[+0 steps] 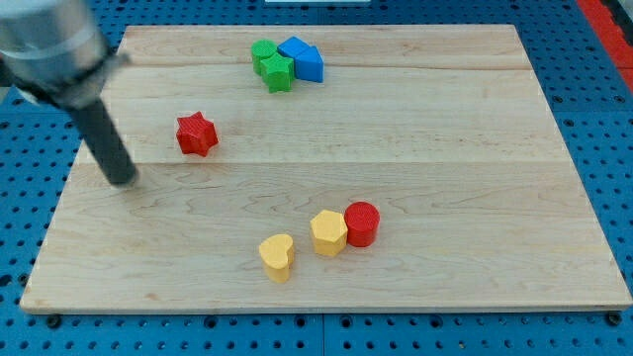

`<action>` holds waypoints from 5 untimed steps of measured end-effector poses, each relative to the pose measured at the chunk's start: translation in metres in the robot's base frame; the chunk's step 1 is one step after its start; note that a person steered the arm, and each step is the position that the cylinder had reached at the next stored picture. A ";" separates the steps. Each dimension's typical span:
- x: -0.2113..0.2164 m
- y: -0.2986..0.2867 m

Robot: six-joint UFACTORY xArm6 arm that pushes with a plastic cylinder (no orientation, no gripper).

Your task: Push the red star close to the yellow heart

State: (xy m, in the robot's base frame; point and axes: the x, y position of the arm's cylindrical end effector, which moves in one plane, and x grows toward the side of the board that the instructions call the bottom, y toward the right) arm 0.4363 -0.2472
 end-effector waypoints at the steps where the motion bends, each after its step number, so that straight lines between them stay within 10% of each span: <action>1: -0.070 0.038; 3: 0.056 0.145; 5: 0.062 0.132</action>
State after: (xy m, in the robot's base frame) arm 0.4981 -0.1151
